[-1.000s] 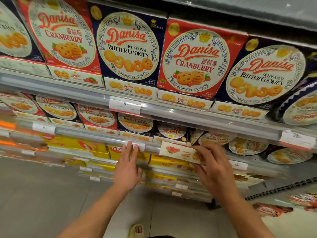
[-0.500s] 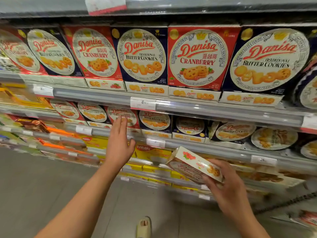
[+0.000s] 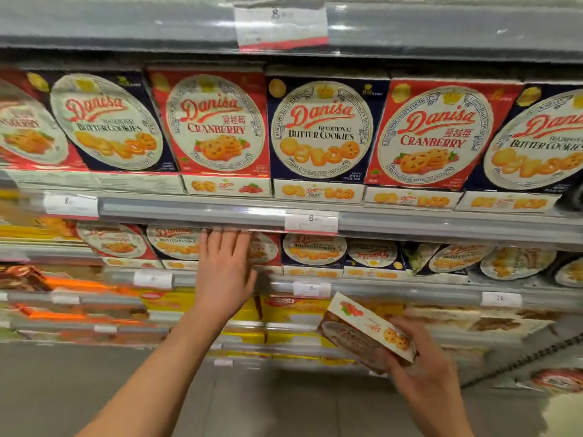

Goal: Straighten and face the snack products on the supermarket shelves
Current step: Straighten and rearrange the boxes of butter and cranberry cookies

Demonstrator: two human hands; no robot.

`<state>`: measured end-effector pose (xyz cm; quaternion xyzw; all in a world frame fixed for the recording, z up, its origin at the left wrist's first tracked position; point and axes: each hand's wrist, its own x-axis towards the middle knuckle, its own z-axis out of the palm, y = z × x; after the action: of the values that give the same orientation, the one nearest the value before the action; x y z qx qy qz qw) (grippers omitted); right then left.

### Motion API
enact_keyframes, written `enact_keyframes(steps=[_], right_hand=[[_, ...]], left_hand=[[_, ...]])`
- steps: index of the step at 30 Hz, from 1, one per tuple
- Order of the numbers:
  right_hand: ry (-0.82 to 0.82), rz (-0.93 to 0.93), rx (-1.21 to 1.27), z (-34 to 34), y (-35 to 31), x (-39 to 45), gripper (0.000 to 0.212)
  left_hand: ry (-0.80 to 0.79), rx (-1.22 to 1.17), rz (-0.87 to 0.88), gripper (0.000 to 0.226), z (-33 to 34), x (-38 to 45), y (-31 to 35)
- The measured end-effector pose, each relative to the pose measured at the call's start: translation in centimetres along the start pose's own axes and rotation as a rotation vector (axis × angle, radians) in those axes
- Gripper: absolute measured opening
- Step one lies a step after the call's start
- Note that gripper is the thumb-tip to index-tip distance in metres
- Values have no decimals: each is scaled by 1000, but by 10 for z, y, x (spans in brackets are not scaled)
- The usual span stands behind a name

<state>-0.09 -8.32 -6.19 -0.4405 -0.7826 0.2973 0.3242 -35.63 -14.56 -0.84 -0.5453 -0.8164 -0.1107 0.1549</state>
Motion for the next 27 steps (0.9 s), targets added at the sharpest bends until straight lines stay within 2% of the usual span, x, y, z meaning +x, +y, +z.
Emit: enact_keyframes(steps=[4,8,11,15,20,23,27], right_hand=[[-3,44,-27,31,-25,-8,70],[31,116,-39,42,-59,-11,67],[-15,144,-36,42,-74,-9,62],[-44,94,-36,39,-78,1,63],[-49,30,-14,46,-83,13,62],[-88,-19,-9,49,-89,18,68],[-77,-49,-25,54,-92,22,64]], left_hand=[[-28,-21,38,71,3,0,-16],[-2,-65,85,68,2,-1,-24],[36,-85,12,69,3,-6,-41],[55,-46,-161,71,1,-13,-81],[22,4,-193,72,-3,-14,-112],[97,-27,-196,74,-4,-23,-110],[217,-35,-195,75,-2,-39,-107]])
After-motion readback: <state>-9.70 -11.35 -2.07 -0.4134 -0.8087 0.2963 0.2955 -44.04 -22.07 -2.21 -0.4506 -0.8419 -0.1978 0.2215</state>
